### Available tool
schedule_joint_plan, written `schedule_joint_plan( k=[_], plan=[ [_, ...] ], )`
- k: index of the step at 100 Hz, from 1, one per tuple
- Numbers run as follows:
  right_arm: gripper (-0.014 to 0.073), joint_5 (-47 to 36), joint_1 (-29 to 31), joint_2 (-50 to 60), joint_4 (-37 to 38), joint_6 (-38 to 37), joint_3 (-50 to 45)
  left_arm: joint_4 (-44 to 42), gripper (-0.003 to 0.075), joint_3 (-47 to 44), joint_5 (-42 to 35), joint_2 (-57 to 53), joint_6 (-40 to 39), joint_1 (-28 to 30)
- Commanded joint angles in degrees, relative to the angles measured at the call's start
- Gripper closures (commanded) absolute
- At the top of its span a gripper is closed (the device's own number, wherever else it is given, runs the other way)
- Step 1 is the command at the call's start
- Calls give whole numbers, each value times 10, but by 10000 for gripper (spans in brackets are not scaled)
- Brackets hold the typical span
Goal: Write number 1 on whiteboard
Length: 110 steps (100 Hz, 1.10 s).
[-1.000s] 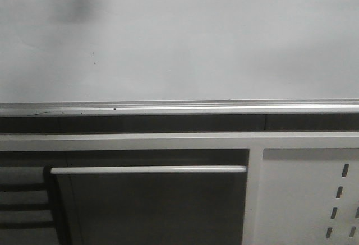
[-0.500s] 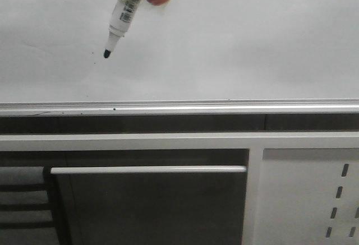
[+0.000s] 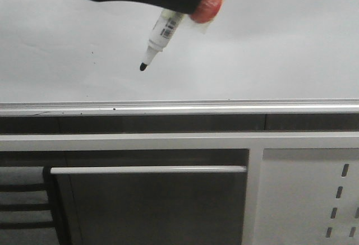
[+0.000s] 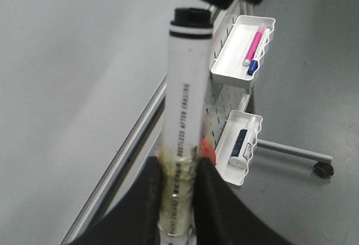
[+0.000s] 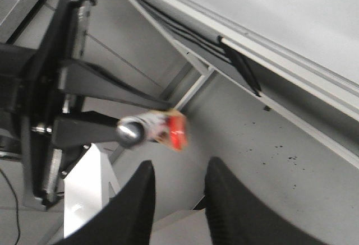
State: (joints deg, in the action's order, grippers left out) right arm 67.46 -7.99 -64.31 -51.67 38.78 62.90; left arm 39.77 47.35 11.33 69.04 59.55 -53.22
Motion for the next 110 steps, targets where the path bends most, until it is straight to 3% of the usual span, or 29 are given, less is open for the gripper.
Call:
schedule_joint_plan(
  k=[1,67,79,94,105,110],
  plan=[
    [392,-12,-18,-5,-36,10,32,2,741,32,-10,1,-2,-5],
    [400,-12,-28,-33,-37,14,45,-16,741,57,-5,35,-2,-5],
    [487,-11,-28,-33,-37,15,45,-16,741,57,-19,35,-2,-5],
    [663,-7,-28,-33,-37,15,45,-16,740,57,-28,35,-2,-5],
    [663,-6,-28,-33,-34,15,45,-10,734,57,-32,31,-2,-2],
    [663,-6,-28,-33,-32,15,45,-1,694,57,-34,27,-2,-2]
  ],
)
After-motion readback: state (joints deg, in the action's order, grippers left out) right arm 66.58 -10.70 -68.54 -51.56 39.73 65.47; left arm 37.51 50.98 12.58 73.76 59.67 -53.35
